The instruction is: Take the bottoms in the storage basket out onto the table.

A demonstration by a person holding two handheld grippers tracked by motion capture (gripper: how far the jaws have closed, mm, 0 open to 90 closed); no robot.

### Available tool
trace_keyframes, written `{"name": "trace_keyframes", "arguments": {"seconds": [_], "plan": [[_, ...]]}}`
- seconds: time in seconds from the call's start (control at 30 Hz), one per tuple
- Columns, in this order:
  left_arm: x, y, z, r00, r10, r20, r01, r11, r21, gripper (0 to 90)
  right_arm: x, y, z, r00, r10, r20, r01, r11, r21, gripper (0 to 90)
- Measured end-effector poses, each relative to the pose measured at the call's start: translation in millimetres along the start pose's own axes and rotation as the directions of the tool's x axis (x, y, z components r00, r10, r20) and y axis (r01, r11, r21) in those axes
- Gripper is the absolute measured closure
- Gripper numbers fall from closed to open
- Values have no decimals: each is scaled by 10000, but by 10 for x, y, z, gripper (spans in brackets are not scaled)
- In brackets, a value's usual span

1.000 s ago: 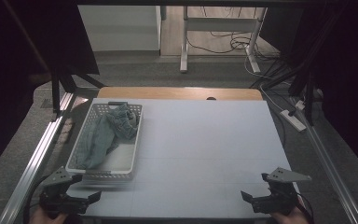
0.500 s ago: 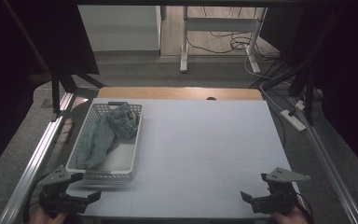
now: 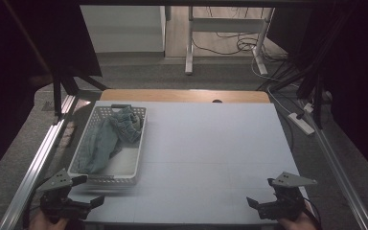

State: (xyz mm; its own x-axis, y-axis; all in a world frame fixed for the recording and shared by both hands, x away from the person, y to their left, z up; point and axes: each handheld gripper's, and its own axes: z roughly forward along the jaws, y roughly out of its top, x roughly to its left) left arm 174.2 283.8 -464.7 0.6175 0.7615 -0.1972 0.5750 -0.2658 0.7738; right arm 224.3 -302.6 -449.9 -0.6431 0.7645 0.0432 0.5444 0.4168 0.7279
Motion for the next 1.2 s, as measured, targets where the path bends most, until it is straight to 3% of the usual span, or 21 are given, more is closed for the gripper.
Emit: {"name": "trace_keyframes", "arguments": {"seconds": [0.53,1.2], "plan": [[74,96,-2,9996,-70,-258,62,9995,-309,0,2,3,11,10000,15,6,-15,10000,88,7],[160,261,96,9983,22,-588,-31,9999,-158,0,5,7,22,10000,-64,1,64,9997,222,7]]}}
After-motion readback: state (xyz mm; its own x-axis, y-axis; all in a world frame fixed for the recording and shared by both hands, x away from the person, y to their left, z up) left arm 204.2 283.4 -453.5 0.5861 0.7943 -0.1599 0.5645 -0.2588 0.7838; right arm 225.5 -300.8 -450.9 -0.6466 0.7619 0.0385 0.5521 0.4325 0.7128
